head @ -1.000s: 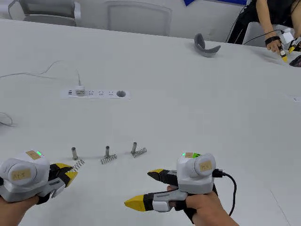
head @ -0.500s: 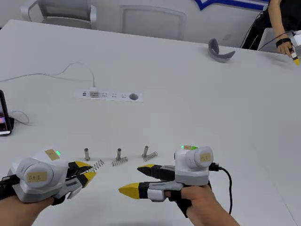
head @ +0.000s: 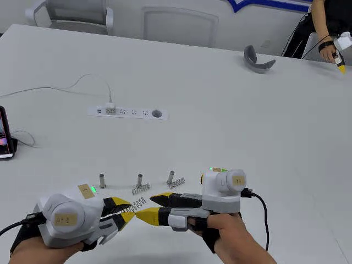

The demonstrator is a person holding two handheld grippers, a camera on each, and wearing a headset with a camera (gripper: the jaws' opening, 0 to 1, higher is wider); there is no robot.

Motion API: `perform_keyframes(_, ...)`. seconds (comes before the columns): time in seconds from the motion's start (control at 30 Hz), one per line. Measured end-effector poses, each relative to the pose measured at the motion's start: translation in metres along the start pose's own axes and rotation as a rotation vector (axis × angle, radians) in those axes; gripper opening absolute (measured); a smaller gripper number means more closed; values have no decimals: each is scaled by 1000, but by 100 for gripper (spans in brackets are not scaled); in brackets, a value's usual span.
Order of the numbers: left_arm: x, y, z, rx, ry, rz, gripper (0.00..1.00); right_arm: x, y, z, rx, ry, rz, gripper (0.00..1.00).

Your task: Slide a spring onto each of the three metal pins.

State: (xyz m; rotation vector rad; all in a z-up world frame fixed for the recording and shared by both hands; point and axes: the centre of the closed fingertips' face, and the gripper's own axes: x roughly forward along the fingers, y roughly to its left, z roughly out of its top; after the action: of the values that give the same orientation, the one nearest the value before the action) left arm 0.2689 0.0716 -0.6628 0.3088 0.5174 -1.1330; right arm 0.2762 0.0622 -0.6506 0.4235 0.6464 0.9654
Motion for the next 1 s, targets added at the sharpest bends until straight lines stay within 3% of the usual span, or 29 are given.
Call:
perform_keyframes(0.13,0,-8,5,30,-4,-23,11,0,4,6,57,-35,32,29)
perform_keyframes(0.37,-4,-3,9,48,-8,-21,10,1,6,12,77,-57,47,23)
perform_keyframes(0.57,-8,7,15,57,-17,-6,10,1,10,14,64,-51,61,20)
perform_keyframes(1.0,-8,11,27,114,-29,-25,10,2,13,32,10,-55,62,15)
